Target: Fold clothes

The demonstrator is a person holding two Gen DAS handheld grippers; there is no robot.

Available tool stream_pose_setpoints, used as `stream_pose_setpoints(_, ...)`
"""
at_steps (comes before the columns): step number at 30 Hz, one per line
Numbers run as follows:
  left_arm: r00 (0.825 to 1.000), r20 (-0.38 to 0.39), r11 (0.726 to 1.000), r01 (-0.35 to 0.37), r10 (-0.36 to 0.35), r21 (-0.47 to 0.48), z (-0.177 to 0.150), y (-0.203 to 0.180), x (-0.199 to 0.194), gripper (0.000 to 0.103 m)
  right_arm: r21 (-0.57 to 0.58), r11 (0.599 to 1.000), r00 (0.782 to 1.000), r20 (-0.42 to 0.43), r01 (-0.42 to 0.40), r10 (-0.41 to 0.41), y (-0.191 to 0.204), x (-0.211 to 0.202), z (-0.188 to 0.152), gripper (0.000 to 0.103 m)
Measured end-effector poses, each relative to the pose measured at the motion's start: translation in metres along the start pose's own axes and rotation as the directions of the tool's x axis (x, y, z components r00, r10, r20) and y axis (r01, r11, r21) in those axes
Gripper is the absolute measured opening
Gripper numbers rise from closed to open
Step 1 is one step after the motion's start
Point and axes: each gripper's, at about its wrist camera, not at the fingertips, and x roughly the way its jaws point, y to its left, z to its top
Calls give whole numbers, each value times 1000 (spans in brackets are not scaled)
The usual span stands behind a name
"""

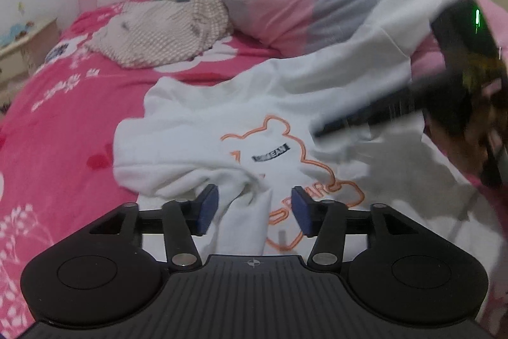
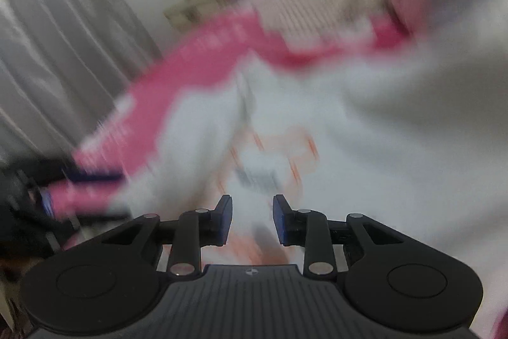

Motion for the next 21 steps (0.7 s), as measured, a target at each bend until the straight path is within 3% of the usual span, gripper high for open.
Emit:
stream_pose_setpoints(3, 998, -55, 999, -3, 0, -51, -6, 5, 0, 52, -144, 988, 998, 3, -57, 58, 46, 26, 35, 47)
stream_pose_setpoints(5, 996, -94, 997, -12, 4, -82, -10, 9, 0, 52, -253, 965, 997, -27, -72, 68, 81, 56, 52, 49)
stream_pose_setpoints(8, 988, -150, 994, -55, 39, -100, -18, 10, 2, 52, -345, 936, 993, -109, -70, 34, 120, 115, 59, 49)
stream_pose_setpoints(11, 983, -181, 990, -52, 28, -128, -27, 10, -3, 52, -416, 908, 984, -177, -47, -30, 140, 163, 56, 48)
stream_pose_setpoints(13, 983, -184, 989, -43, 17, -139, -31, 9, -9, 52, -453, 892, 977, -186, 11, -107, 140, 181, 50, 37)
stream_pose_setpoints(15, 982, -190, 989, -35, 7, -141, -34, 8, -14, 52, -429, 903, 979, -168, 36, -119, 127, 180, 46, 4)
stream_pose_setpoints(18, 981, -196, 990, -25, -3, -137, -35, 14, -26, 52, -245, 969, 997, -80, -30, 11, 89, 147, 53, 3)
stream_pose_setpoints(21, 984, -181, 986, -28, -3, -164, -30, 32, -45, 52, -73, 991, 990, 78, -115, 121, 45, 97, 56, 3)
